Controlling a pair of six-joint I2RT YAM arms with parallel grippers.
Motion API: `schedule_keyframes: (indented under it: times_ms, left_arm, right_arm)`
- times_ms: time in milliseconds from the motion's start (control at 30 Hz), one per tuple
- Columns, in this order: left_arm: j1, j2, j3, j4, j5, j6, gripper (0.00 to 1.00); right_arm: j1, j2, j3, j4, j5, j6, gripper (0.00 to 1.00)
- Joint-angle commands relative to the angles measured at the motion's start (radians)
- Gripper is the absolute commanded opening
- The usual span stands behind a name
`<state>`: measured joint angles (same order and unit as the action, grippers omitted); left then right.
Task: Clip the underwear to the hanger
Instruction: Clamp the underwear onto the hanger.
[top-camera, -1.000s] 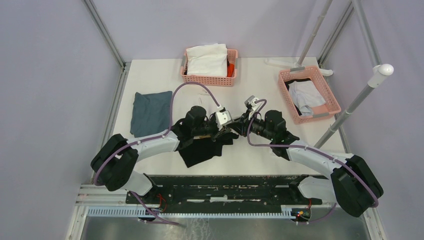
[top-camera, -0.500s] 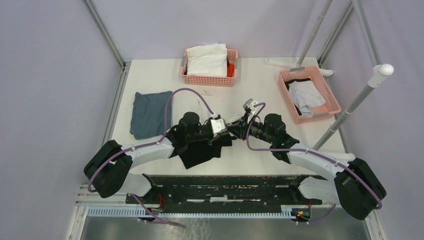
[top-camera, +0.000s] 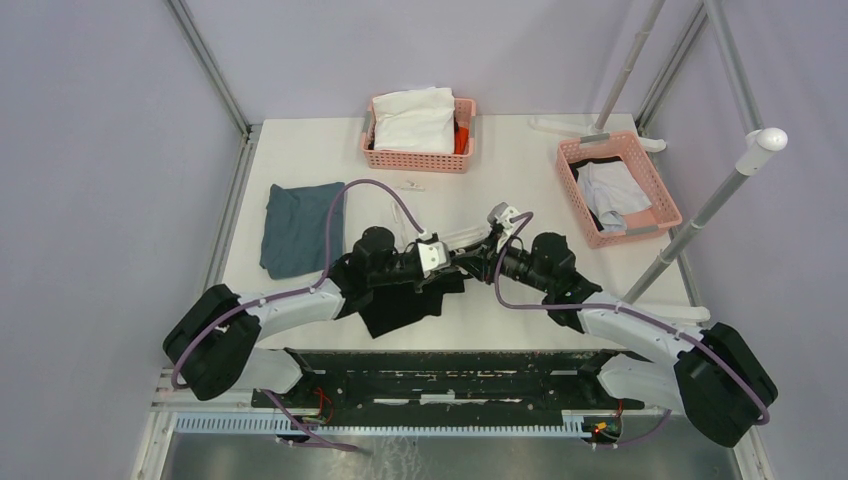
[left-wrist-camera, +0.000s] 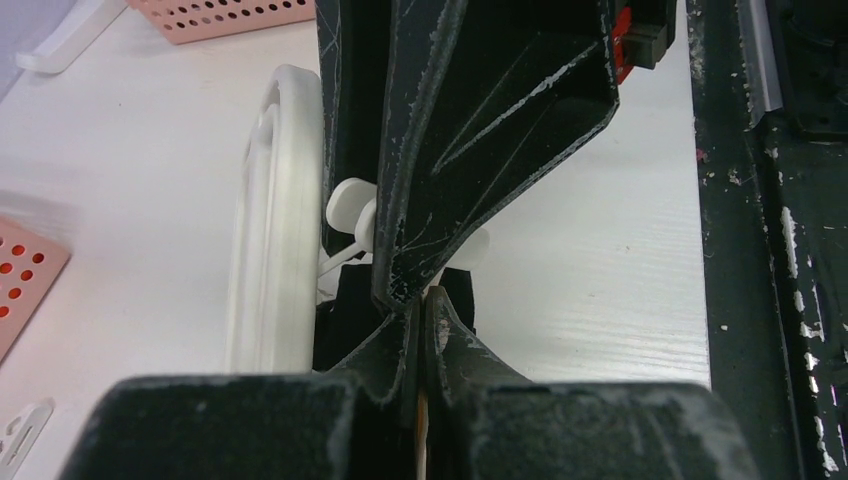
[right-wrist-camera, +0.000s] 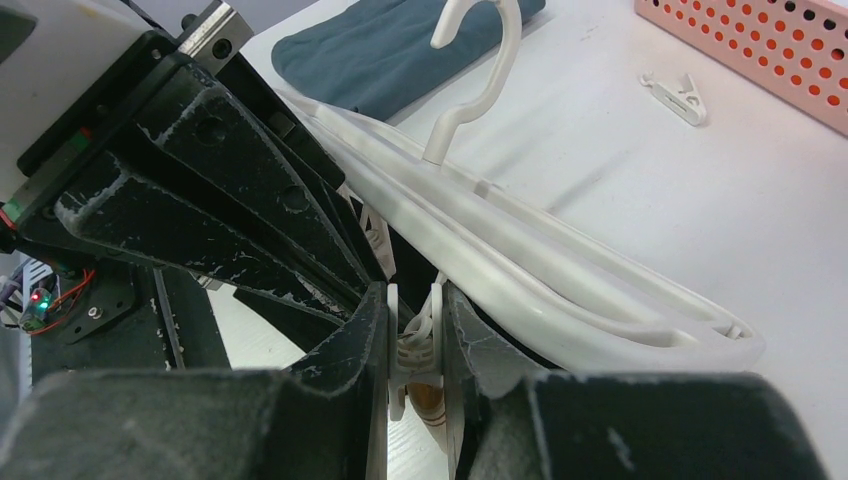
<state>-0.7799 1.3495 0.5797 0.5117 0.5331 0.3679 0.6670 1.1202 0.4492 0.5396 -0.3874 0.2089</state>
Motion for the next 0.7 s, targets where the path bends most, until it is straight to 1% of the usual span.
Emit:
schedule_keyframes:
  times_ms: [0,200,467,600,667]
  left_arm:
    - [-0.004,-0.059,0.01,0.164,0.057,0.031,0.03]
    - [-0.003,-0.064,0.008,0.168,0.057,0.032,0.03]
    - [-0.004,-0.075,0.005,0.158,0.061,0.037,0.03]
    - [-0.003,-0.089,0.006,0.142,0.071,0.041,0.03]
    - [-0.004,-0.098,0.007,0.129,0.082,0.041,0.03]
  right_arm:
    - [0.016,-0.023,-0.016,0.059,-0.057,-0.025,0.03]
    - [0.019,-0.032,-0.02,0.071,-0.093,-0.017,0.0]
    - [0.023,-0.04,-0.011,0.042,-0.099,-0.047,0.0]
    - [0.023,-0.036,-0.016,0.041,-0.096,-0.063,0.03]
    - [0.023,-0.031,-0.019,0.047,-0.095,-0.067,0.06]
